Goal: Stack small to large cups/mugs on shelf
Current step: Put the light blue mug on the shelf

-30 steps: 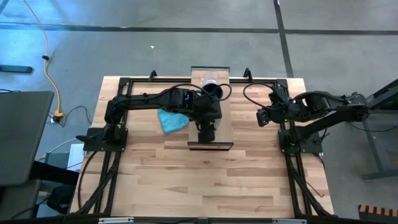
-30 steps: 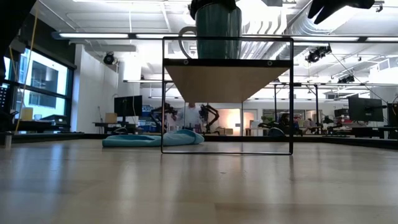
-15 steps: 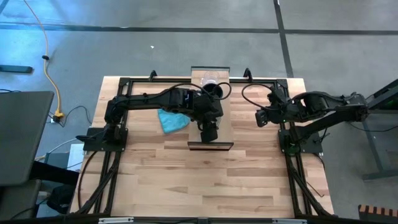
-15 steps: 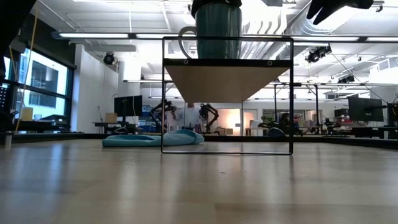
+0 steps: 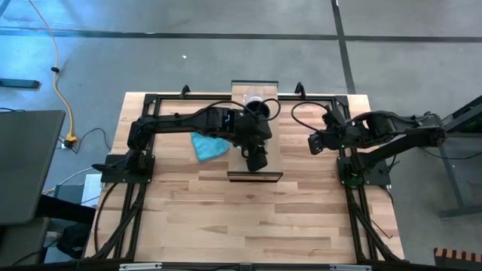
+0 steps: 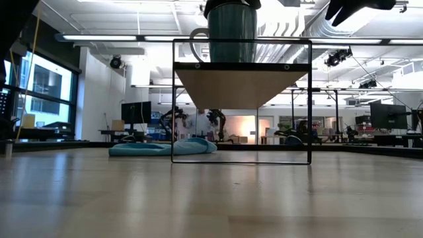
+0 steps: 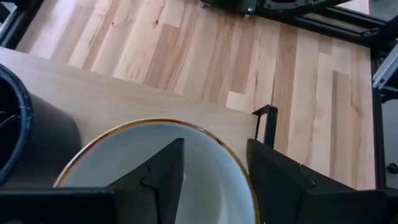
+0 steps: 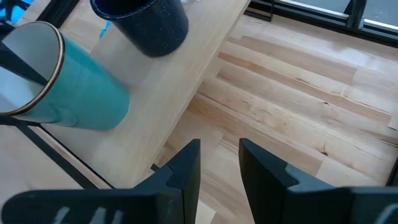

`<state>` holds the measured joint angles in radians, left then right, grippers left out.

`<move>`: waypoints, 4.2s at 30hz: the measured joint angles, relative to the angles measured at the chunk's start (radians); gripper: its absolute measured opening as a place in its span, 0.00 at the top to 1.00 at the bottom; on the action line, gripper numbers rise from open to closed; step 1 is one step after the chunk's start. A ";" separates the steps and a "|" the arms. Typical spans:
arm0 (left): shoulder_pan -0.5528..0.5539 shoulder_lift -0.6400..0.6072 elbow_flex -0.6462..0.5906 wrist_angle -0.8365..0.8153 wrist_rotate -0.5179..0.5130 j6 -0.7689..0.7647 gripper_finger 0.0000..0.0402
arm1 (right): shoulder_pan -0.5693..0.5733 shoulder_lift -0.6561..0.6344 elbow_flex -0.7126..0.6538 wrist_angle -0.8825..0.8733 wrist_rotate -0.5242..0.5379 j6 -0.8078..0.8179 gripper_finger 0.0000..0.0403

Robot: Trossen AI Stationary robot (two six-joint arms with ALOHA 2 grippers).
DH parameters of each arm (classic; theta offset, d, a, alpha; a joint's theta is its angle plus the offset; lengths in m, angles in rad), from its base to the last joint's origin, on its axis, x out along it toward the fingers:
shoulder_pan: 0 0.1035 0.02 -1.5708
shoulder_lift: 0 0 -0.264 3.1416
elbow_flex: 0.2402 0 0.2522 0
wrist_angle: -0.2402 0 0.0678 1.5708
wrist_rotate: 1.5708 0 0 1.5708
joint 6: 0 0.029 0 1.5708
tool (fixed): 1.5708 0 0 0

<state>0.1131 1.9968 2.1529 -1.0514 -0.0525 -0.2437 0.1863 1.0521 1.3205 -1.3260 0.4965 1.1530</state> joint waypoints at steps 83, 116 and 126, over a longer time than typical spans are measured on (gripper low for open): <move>0.025 0.032 0.000 0.070 -0.088 -0.210 0.77 | 0.068 0.017 -0.001 -0.027 0.011 0.036 0.75; 0.025 0.032 0.000 0.053 0.018 -0.232 0.52 | 0.068 0.016 -0.001 -0.069 0.013 0.018 0.75; 0.025 0.018 0.000 0.024 0.051 -0.188 0.35 | 0.068 0.016 -0.001 -0.066 0.005 0.018 0.75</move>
<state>0.1377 2.0147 2.1525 -1.0270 -0.0016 -0.4320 0.2541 1.0683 1.3193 -1.3923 0.5018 1.1706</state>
